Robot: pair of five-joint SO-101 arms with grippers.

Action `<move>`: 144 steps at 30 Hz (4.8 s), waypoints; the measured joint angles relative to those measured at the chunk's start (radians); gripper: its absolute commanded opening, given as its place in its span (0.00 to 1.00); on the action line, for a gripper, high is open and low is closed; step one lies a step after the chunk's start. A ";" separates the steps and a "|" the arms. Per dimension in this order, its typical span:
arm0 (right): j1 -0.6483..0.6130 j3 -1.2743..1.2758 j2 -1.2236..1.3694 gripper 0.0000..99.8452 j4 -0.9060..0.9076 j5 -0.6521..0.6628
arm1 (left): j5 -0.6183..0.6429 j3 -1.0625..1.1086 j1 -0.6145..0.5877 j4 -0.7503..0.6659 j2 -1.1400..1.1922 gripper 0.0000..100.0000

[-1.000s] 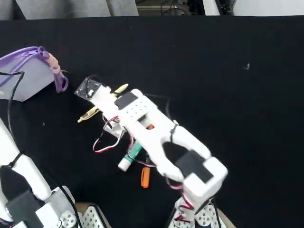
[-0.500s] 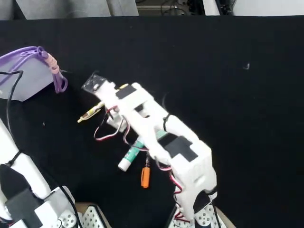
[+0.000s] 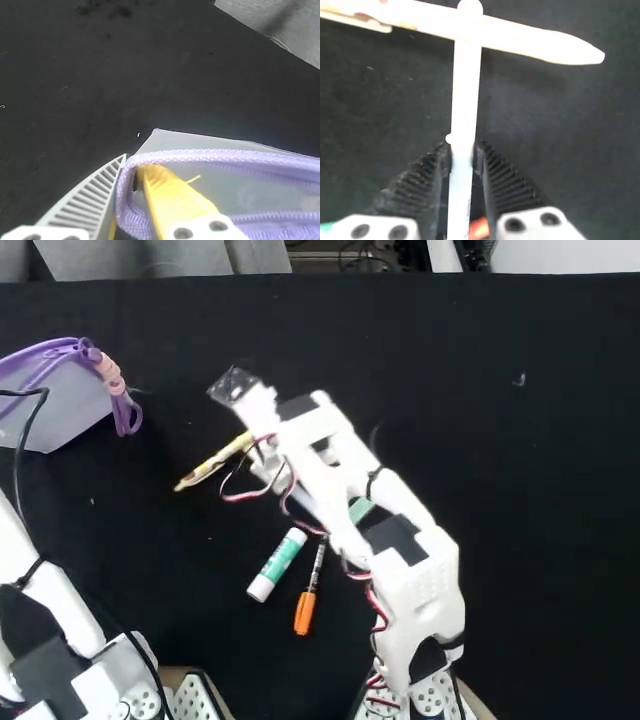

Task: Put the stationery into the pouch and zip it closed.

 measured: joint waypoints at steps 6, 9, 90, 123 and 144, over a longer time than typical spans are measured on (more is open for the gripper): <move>0.080 -0.087 -0.157 0.03 0.166 0.000 | -0.003 -0.133 0.109 0.130 0.017 0.03; 0.107 -0.089 -0.242 0.03 0.216 0.000 | -0.003 -0.226 0.164 0.210 0.020 0.03; -0.095 1.034 -1.053 0.01 -1.735 -0.275 | 0.123 -0.242 0.689 0.318 0.020 0.03; -0.121 1.327 -1.115 0.01 -1.936 -0.149 | 0.157 -0.184 0.609 0.267 0.017 0.03; -0.057 0.901 -1.534 0.01 -0.951 -0.149 | 0.158 -0.180 0.598 0.267 0.017 0.03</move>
